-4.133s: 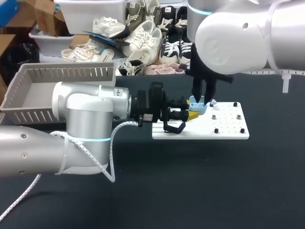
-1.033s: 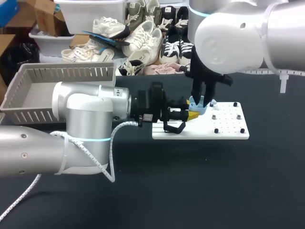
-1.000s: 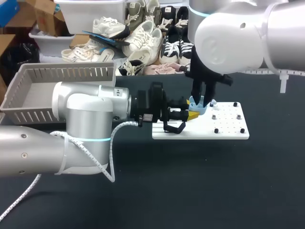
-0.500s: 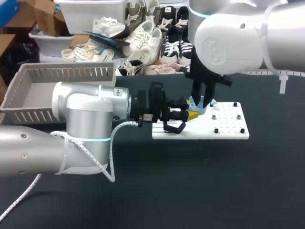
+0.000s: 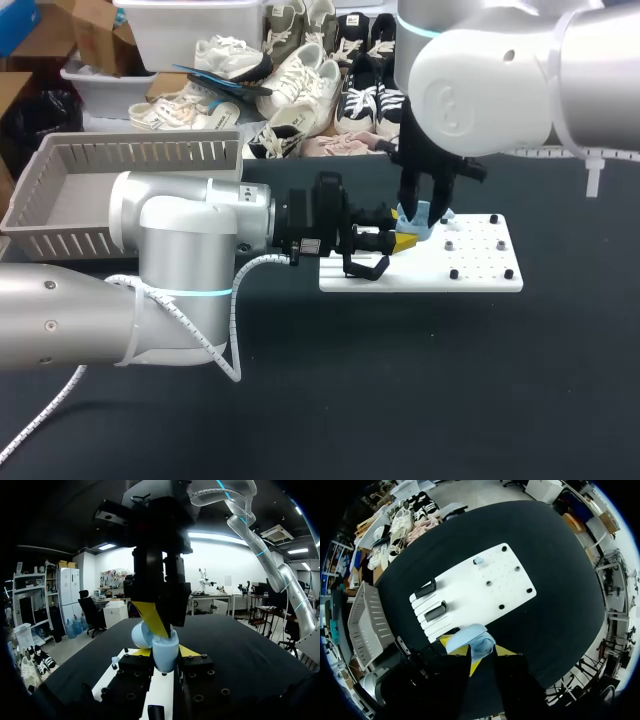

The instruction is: Pick up each earbud case from the left stands, insert the matching earbuds, close the lid, and place the case in the box.

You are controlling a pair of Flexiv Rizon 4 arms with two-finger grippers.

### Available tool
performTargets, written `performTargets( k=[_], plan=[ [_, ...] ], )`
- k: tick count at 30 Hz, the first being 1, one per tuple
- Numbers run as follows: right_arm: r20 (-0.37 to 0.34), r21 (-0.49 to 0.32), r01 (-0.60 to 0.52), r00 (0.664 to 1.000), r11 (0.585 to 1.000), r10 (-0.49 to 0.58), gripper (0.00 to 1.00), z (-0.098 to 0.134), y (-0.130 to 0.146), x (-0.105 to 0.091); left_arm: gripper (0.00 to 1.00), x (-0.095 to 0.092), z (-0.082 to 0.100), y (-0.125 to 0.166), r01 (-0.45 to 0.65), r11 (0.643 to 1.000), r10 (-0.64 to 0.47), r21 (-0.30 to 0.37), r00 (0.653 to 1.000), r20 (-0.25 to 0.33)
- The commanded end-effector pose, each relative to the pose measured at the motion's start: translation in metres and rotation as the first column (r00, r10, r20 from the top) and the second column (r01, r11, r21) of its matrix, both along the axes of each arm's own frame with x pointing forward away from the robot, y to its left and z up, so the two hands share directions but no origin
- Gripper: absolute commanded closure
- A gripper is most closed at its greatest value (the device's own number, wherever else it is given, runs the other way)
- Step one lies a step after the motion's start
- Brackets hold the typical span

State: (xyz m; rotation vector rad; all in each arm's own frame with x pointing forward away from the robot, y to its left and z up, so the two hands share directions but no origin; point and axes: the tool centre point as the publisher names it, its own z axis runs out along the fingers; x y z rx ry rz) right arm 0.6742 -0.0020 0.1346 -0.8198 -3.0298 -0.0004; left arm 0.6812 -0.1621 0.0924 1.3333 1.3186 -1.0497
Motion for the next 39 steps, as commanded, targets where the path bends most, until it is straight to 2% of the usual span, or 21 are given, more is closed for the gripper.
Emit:
performTargets(
  k=[1, 10, 21, 26, 32, 39],
  plan=[
    [0.017, 0.009, 0.000, 1.000, 1.000, 0.000, 0.73, 0.002, -0.003, -0.006, 1.00, 0.000, -0.001, 0.000, 0.000, 1.000, 0.000, -0.003, 1.000, 0.002],
    [0.101, 0.026, -0.029, 0.995, 0.999, 0.026, 0.67, 0.020, -0.013, -0.018, 1.00, 0.000, -0.001, 0.000, 0.000, 1.000, 0.000, -0.003, 1.000, 0.002],
    [0.212, -0.026, -0.102, 0.972, 0.994, 0.105, 0.65, 0.033, -0.047, -0.018, 1.00, 0.000, -0.001, 0.000, 0.000, 1.000, 0.000, -0.003, 1.000, 0.002],
    [0.256, -0.009, -0.156, 0.955, 0.988, 0.153, 0.65, 0.029, -0.068, -0.008, 1.00, 0.000, -0.001, 0.000, 0.000, 1.000, 0.000, -0.003, 1.000, 0.002],
    [0.300, 0.029, -0.209, 0.935, 0.977, 0.191, 0.64, 0.020, -0.090, 0.015, 1.00, 0.000, -0.001, 0.000, 0.000, 1.000, 0.000, -0.003, 1.000, 0.002],
    [0.310, 0.080, -0.263, 0.923, 0.961, 0.227, 0.64, 0.000, -0.105, 0.043, 1.00, 0.000, -0.001, 0.000, 0.000, 1.000, 0.000, -0.003, 1.000, 0.002]
  ],
)
